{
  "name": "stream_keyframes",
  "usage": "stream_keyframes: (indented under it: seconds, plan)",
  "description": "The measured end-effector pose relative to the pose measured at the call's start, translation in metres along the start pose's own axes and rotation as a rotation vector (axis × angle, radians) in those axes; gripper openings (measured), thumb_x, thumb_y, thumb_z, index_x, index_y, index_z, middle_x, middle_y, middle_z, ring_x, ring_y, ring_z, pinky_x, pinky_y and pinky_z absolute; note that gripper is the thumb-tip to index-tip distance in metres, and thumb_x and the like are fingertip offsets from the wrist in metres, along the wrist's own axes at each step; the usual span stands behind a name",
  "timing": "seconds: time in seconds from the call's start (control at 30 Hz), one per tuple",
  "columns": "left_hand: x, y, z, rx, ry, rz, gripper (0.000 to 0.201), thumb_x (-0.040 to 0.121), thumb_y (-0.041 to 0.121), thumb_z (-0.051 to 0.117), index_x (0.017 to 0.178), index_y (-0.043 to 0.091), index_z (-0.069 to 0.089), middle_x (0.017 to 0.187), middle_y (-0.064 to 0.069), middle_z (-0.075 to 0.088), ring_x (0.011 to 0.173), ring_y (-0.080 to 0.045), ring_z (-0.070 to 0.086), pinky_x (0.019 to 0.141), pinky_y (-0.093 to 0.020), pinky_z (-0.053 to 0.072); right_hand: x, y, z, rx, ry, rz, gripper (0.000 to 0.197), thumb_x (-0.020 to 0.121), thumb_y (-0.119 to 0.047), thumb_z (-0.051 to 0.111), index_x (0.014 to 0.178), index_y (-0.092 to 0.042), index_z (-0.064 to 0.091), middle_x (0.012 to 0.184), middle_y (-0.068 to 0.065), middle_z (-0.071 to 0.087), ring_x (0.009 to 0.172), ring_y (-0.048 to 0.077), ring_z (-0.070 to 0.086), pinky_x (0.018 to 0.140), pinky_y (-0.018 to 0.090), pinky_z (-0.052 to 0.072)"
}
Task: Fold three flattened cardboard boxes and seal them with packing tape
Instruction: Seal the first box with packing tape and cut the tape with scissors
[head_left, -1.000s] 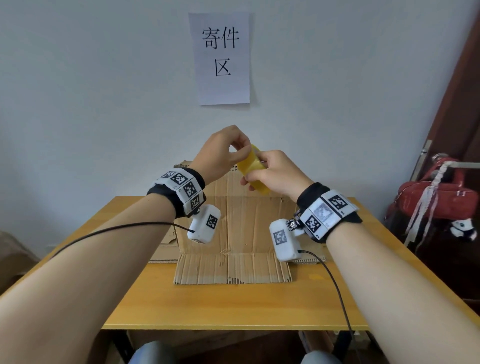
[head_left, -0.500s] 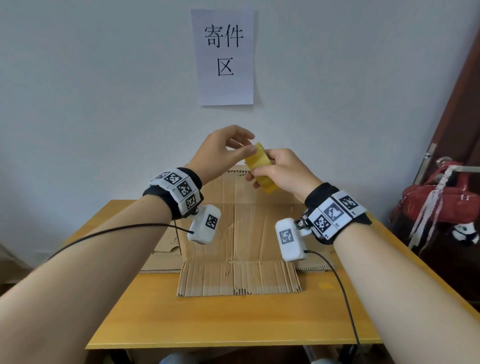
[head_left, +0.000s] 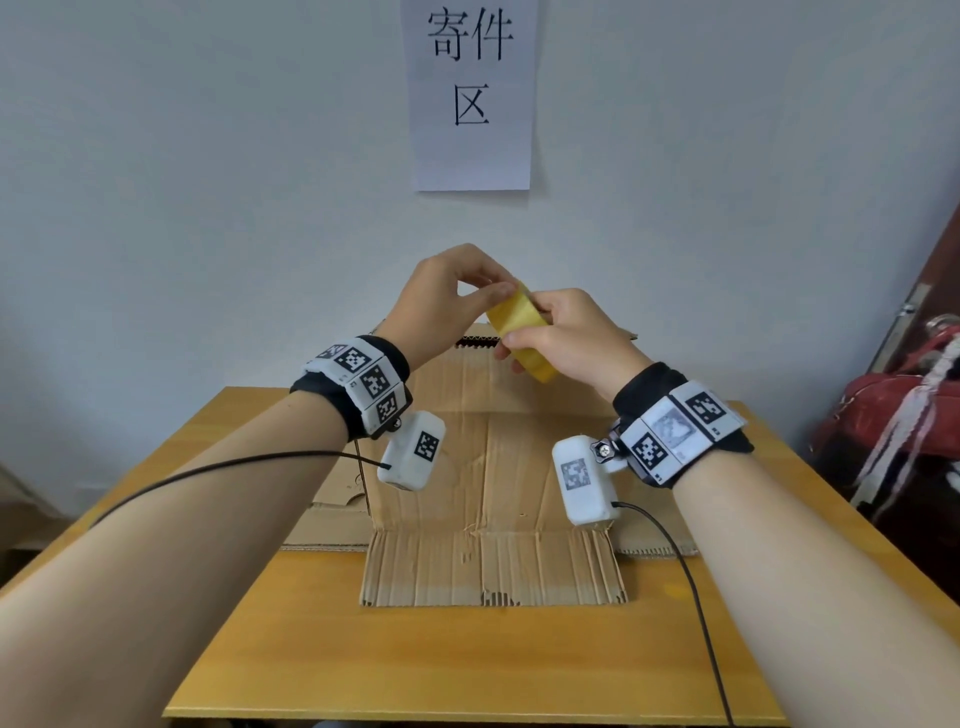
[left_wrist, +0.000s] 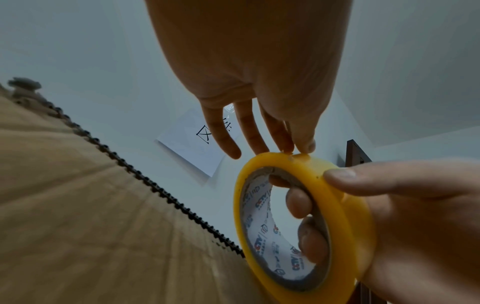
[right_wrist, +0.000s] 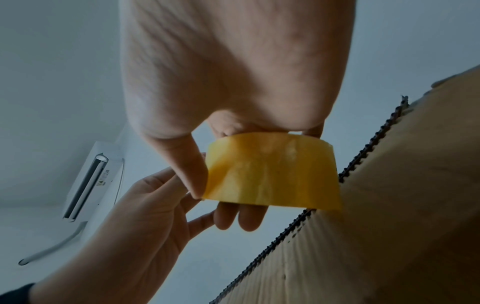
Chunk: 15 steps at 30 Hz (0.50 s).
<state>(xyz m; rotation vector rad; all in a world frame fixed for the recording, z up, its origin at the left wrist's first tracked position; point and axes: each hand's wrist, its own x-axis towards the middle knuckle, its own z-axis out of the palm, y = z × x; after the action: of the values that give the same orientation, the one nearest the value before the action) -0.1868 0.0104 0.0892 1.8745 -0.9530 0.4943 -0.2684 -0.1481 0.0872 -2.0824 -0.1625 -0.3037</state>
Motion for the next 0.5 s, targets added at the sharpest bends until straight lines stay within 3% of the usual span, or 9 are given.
stream_keyframes:
  seconds: [0.2,0.33,0.5]
  plan:
    - [0.002,-0.01,0.0,-0.028,-0.028,0.017,0.01,0.094,0.018,0.066,0.089,0.026,0.068,0.098,0.008,0.067,0.092,0.003,0.06,0.078,-0.005,0.038,0.005,0.003,0.003,0.053,0.015,0.002,0.017,0.093,-0.008,0.063,0.108,-0.01,0.07,0.085,0.006,0.078,0.078,0.025,0.075,0.073,0.031,0.059]
    - [0.003,-0.011,0.001,-0.026,-0.064,0.058,0.008,0.095,0.017,0.065,0.092,0.024,0.068,0.101,0.01,0.063,0.093,0.004,0.057,0.084,-0.005,0.037,0.009,0.008,0.002,0.131,0.055,0.004,0.014,0.092,-0.009,0.064,0.104,-0.008,0.071,0.084,0.01,0.077,0.076,0.028,0.074,0.081,0.04,0.058]
    - [0.001,-0.015,0.003,-0.023,-0.098,0.066,0.005,0.097,0.018,0.063,0.096,0.018,0.068,0.107,0.007,0.063,0.098,0.006,0.057,0.087,-0.005,0.037,0.008,0.012,0.0,0.169,0.052,0.022,0.015,0.093,-0.011,0.064,0.105,-0.004,0.071,0.085,0.012,0.077,0.071,0.026,0.072,0.08,0.04,0.057]
